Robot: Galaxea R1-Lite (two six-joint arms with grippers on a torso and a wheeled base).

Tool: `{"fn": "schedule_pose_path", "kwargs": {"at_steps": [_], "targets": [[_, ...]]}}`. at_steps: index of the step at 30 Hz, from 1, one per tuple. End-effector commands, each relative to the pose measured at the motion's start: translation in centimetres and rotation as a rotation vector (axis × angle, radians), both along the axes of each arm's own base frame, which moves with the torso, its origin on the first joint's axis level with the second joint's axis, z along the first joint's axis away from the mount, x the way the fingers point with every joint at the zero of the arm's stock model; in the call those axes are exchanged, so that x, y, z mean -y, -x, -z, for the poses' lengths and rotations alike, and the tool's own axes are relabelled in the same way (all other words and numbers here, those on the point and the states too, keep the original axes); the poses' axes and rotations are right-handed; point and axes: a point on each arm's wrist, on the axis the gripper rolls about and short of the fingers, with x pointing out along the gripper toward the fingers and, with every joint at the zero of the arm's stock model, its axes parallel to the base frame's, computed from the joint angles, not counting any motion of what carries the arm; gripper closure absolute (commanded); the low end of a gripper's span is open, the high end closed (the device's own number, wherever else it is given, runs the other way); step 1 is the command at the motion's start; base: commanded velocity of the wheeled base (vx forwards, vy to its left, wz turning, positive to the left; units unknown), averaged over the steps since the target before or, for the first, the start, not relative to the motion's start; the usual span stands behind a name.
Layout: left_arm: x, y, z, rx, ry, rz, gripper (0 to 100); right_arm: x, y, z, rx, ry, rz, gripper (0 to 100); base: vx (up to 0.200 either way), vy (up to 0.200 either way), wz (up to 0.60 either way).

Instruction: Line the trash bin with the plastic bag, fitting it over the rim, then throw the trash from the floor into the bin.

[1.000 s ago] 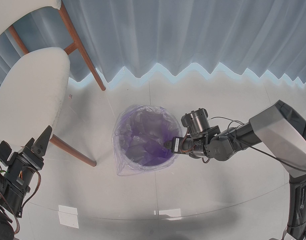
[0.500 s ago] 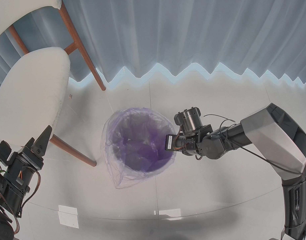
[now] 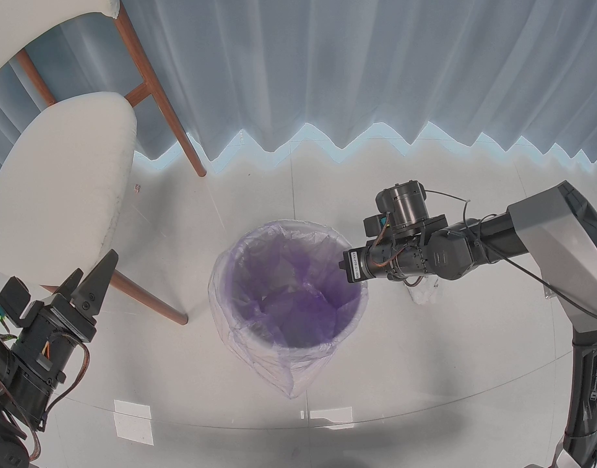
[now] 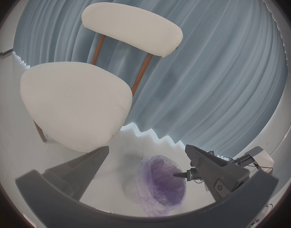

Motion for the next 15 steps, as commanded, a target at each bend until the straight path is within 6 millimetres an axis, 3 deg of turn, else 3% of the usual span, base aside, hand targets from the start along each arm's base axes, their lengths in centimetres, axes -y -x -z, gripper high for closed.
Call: {"fn": "schedule_pose_path", "kwargs": {"at_steps": [1, 10, 15], "targets": [[0.5, 0.4, 0.5, -0.022, -0.006, 0.046, 0, 1.7, -0.5, -0.5, 0.031, 0.024, -0.039, 100, 0.0, 0.0, 0.0], [1.4, 0.8, 0.7, -0.047, -0.016, 0.114, 0, 3.9, -1.0, 0.5, 0.069, 0.118, -0.182, 100, 0.0, 0.0, 0.0], [1.7, 0.9, 1.1, -0.077, -0.031, 0.144, 0, 4.6, -2.1, 2.4, 0.099, 0.171, -0.205, 100, 0.0, 0.0, 0.0]]}}
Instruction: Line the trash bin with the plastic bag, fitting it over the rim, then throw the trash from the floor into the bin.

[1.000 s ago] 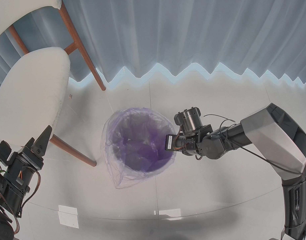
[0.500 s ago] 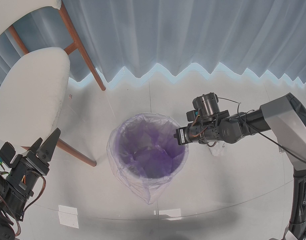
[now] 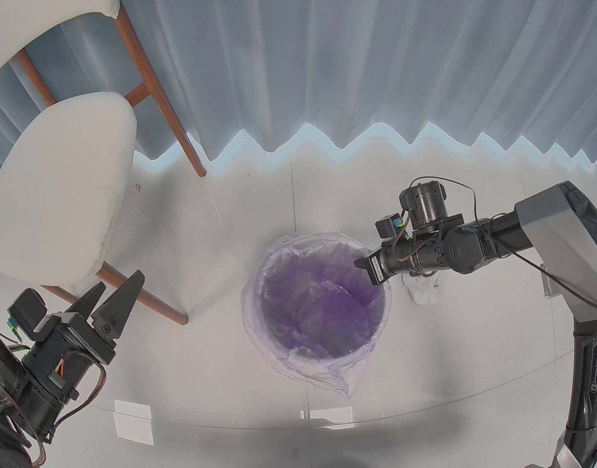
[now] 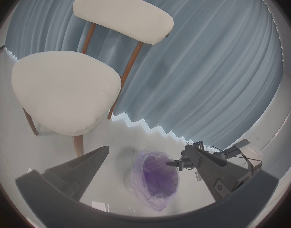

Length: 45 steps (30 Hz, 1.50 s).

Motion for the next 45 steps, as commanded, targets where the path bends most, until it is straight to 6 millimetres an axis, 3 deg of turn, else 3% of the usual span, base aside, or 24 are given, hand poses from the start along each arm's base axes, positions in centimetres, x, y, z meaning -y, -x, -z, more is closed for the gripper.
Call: {"fn": "schedule_pose_path", "kwargs": {"at_steps": [1, 5, 6, 13, 20, 24, 27, 31, 33, 37, 45], "targets": [[0.2, 0.2, 0.6, -0.032, -0.009, 0.025, 0, 0.9, -0.9, 1.9, 0.004, 0.02, 0.009, 100, 0.0, 0.0, 0.0], [0.3, 0.2, 0.6, -0.045, 0.019, 0.033, 0, 1.0, -0.9, 2.3, 0.016, 0.019, 0.009, 100, 0.0, 0.0, 0.0], [0.3, 0.2, 0.6, -0.047, 0.026, 0.038, 0, 1.0, -0.8, 2.4, 0.013, 0.02, 0.009, 0, 0.0, 0.0, 0.0], [0.6, 0.4, 1.3, -0.131, 0.072, 0.086, 0, 1.0, -0.8, 1.6, 0.076, -0.014, 0.023, 0, 0.0, 0.0, 0.0], [1.2, 0.6, 1.6, -0.199, 0.158, 0.164, 0, 2.7, 0.5, -2.1, 0.125, -0.082, 0.092, 0, 0.0, 0.0, 0.0], [1.7, 0.0, 3.2, -0.318, 0.096, 0.185, 0, 3.9, 1.3, -3.9, 0.127, -0.14, 0.152, 0, 0.0, 0.0, 0.0], [2.7, -1.0, 5.7, -0.47, 0.019, 0.212, 0, 5.7, 2.6, -6.1, 0.123, -0.26, 0.274, 0, 0.0, 0.0, 0.0], [3.7, -2.5, 7.4, -0.54, 0.035, 0.257, 0, 7.1, 4.6, -7.8, 0.126, -0.387, 0.422, 0, 0.0, 0.0, 0.0], [4.0, -3.0, 7.9, -0.546, 0.044, 0.265, 0, 7.3, 5.5, -8.0, 0.122, -0.418, 0.454, 0, 0.0, 0.0, 0.0], [5.2, -5.1, 11.2, -0.608, 0.022, 0.259, 0, 8.6, 9.0, -7.9, 0.131, -0.473, 0.511, 0, 0.0, 0.0, 0.0], [5.6, -7.5, 13.4, -0.68, 0.053, 0.258, 0, 8.9, 12.2, -5.6, 0.164, -0.482, 0.503, 0, 0.0, 0.0, 0.0]]}}
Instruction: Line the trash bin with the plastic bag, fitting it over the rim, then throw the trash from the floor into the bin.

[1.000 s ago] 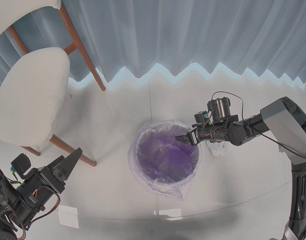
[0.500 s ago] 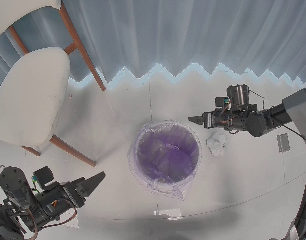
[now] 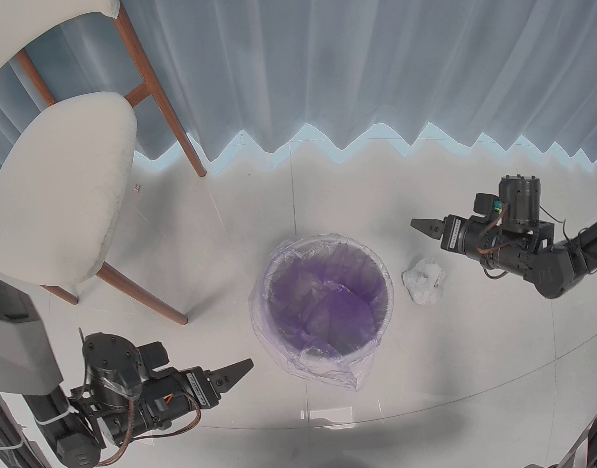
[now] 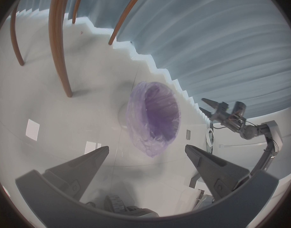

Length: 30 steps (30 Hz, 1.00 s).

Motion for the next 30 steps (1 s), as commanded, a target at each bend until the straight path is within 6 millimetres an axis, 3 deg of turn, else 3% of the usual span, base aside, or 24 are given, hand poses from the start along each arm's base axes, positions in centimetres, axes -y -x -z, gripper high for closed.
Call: {"fn": "schedule_pose_path", "kwargs": {"at_steps": [1, 12, 20, 30], "targets": [[0.1, -3.5, 3.9, -0.109, -0.015, -0.043, 0, 0.9, 4.2, 0.4, 0.052, -0.021, 0.028, 0, 0.0, 0.0, 0.0], [-0.5, -6.7, 4.8, -0.074, 0.036, 0.136, 0, 0.8, 3.5, 0.5, 0.096, -0.035, 0.029, 0, 0.0, 0.0, 0.0], [-2.2, -9.4, 7.7, 0.074, -0.128, 0.322, 0, 0.7, 2.6, 0.7, 0.1, -0.036, 0.028, 0, 0.0, 0.0, 0.0], [-1.6, -11.4, 7.7, 0.156, -0.134, 0.335, 0, 0.7, 2.1, 0.9, 0.103, -0.038, 0.027, 0, 0.0, 0.0, 0.0]]}}
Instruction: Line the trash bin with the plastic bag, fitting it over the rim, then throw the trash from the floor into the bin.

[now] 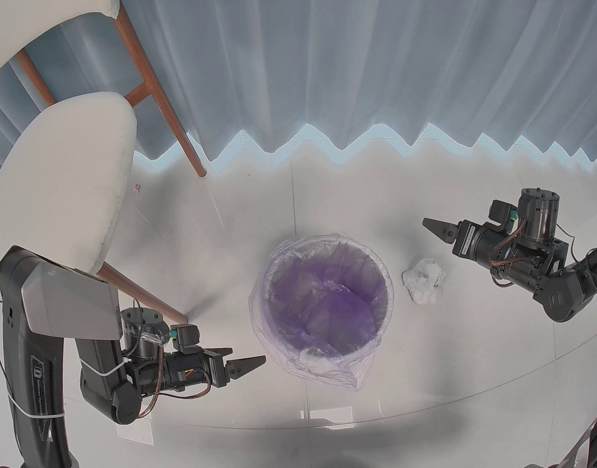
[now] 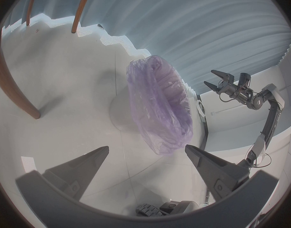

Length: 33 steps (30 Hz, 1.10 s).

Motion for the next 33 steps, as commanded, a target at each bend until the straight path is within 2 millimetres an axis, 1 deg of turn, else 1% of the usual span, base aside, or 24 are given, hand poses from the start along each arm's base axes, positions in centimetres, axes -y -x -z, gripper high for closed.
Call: {"fn": "schedule_pose_path", "kwargs": {"at_steps": [1, 6, 10, 14, 17, 20, 26, 27, 33], "targets": [[0.4, -1.5, 0.6, 0.03, 0.007, -0.002, 0, -0.1, -0.6, 0.3, 0.003, 0.0, -0.001, 0, 0.0, 0.0, 0.0], [1.3, -2.8, 0.8, 0.08, 0.01, 0.014, 0, -0.1, -1.1, 0.0, 0.017, 0.0, -0.003, 0, 0.0, 0.0, 0.0], [1.6, -3.6, 1.3, 0.096, 0.01, 0.017, 0, -0.1, -1.4, -0.1, 0.025, -0.001, -0.003, 0, 0.0, 0.0, 0.0], [1.8, -4.4, 1.3, 0.12, 0.018, 0.017, 0, -0.2, -1.6, -0.3, 0.034, -0.003, -0.003, 0, 0.0, 0.0, 0.0], [2.0, -4.8, 1.7, 0.124, 0.019, 0.019, 0, -0.2, -1.6, -0.4, 0.035, -0.004, -0.003, 0, 0.0, 0.0, 0.0], [2.2, -5.2, 1.7, 0.137, 0.023, 0.019, 0, -0.1, -1.6, -0.3, 0.034, -0.003, -0.001, 0, 0.0, 0.0, 0.0], [2.4, -5.3, 1.8, 0.141, 0.023, 0.022, 0, -0.1, -1.6, -0.3, 0.032, -0.003, 0.0, 0, 0.0, 0.0, 0.0], [2.4, -5.3, 1.8, 0.141, 0.023, 0.022, 100, -0.1, -1.6, -0.3, 0.032, -0.003, 0.0, 0, 0.0, 0.0, 0.0], [2.5, -5.3, 1.5, 0.151, 0.013, -0.004, 100, 0.0, -1.4, 0.1, 0.017, -0.002, 0.002, 0, 0.0, 0.0, 0.0]]}}
